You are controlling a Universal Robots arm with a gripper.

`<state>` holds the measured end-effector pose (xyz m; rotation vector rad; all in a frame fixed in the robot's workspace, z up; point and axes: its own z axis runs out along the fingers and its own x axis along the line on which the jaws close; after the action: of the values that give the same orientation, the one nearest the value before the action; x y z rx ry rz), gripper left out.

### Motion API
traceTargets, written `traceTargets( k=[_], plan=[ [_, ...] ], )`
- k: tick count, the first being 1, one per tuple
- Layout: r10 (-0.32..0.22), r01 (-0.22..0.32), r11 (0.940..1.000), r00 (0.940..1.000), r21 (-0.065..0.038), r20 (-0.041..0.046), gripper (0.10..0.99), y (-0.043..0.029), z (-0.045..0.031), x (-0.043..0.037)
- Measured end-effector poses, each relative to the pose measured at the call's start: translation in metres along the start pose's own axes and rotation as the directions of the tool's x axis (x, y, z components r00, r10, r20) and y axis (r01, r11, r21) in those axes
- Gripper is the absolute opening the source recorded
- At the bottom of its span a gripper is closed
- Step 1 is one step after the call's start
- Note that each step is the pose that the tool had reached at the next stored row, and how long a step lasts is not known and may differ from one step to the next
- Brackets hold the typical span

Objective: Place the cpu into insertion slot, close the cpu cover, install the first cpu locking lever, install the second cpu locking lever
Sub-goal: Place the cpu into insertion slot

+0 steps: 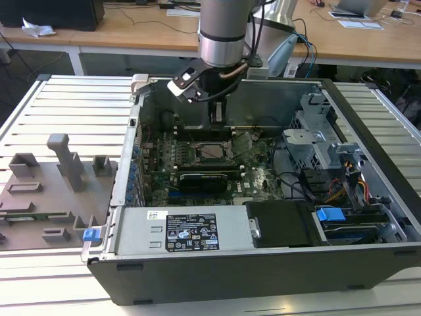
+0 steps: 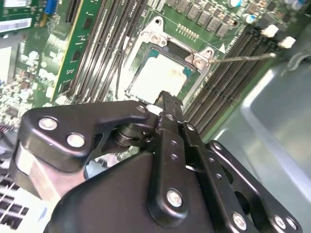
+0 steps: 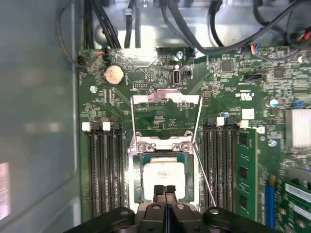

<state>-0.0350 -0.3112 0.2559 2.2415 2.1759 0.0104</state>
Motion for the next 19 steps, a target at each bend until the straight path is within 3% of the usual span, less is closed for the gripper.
traceTargets(
  k=[3,11,13,19],
  plan=[
    [0.0,0.0,1.0,1.0,0.0,0.0,0.106,0.0002,-0.0143,0.0001],
    [0.0,0.0,1.0,1.0,0.0,0.0001,0.106,0.0006,-0.0361,0.0],
    [0.0,0.0,1.0,1.0,0.0,0.0,0.106,0.0008,-0.0454,-0.0001],
    [0.0,0.0,1.0,1.0,0.0,-0.0001,0.106,0.0008,-0.0463,-0.0001]
  ],
)
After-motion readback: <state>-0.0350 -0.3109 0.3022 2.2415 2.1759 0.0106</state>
